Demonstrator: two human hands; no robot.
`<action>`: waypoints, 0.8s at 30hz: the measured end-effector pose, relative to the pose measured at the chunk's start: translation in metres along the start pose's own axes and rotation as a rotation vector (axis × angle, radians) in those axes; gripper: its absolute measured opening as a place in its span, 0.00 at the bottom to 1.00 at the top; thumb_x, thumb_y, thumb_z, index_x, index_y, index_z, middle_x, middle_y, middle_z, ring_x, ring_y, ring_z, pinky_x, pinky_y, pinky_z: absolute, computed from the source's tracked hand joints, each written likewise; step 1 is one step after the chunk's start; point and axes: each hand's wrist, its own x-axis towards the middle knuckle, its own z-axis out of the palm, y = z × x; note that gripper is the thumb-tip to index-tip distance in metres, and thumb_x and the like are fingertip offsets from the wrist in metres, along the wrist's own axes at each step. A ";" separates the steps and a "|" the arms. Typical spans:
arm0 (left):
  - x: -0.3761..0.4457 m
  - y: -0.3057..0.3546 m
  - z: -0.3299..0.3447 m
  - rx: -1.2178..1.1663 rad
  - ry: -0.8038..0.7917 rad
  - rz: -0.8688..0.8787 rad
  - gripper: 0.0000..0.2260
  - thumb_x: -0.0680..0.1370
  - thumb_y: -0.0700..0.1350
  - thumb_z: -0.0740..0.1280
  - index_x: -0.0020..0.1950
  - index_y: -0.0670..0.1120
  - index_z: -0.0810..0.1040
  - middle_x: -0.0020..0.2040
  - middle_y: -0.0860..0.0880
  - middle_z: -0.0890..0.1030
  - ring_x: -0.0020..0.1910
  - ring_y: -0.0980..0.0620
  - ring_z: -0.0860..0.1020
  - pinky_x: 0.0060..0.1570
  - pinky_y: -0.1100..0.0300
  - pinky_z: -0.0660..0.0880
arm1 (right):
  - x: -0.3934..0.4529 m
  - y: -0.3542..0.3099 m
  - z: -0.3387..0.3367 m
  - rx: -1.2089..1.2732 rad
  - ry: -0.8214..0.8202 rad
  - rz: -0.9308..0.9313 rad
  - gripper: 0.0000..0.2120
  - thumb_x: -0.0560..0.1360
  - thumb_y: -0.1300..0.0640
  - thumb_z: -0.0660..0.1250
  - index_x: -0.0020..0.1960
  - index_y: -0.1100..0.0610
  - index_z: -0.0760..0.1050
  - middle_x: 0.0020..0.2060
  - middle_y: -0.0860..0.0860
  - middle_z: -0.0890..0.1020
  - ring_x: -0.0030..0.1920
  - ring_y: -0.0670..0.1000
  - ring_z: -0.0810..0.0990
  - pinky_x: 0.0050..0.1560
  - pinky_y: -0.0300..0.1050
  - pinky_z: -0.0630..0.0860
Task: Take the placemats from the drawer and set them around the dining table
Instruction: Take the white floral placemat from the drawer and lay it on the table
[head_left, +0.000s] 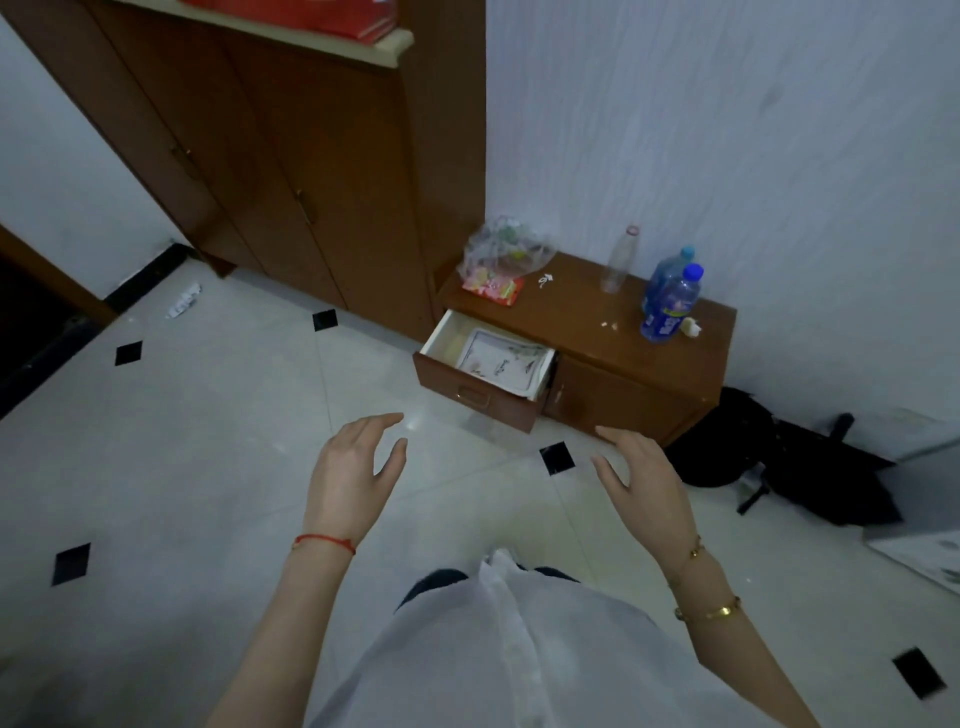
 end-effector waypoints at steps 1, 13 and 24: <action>0.019 -0.002 0.004 -0.004 0.002 -0.004 0.13 0.77 0.44 0.68 0.61 0.45 0.78 0.56 0.47 0.82 0.54 0.48 0.79 0.57 0.55 0.75 | 0.021 0.001 0.002 -0.002 0.002 -0.007 0.15 0.78 0.56 0.66 0.63 0.58 0.76 0.55 0.53 0.81 0.56 0.53 0.77 0.58 0.43 0.72; 0.240 -0.061 0.060 -0.095 -0.046 0.122 0.14 0.76 0.40 0.69 0.62 0.44 0.78 0.55 0.47 0.82 0.52 0.50 0.79 0.55 0.56 0.77 | 0.203 0.007 0.089 0.064 0.018 0.152 0.15 0.78 0.56 0.67 0.64 0.58 0.75 0.55 0.53 0.81 0.57 0.52 0.77 0.57 0.45 0.74; 0.398 -0.126 0.159 -0.122 -0.341 0.237 0.12 0.76 0.38 0.68 0.60 0.43 0.78 0.53 0.45 0.82 0.50 0.49 0.79 0.54 0.60 0.75 | 0.311 0.024 0.202 0.114 0.055 0.551 0.15 0.79 0.55 0.64 0.64 0.58 0.74 0.56 0.53 0.79 0.56 0.53 0.76 0.50 0.39 0.68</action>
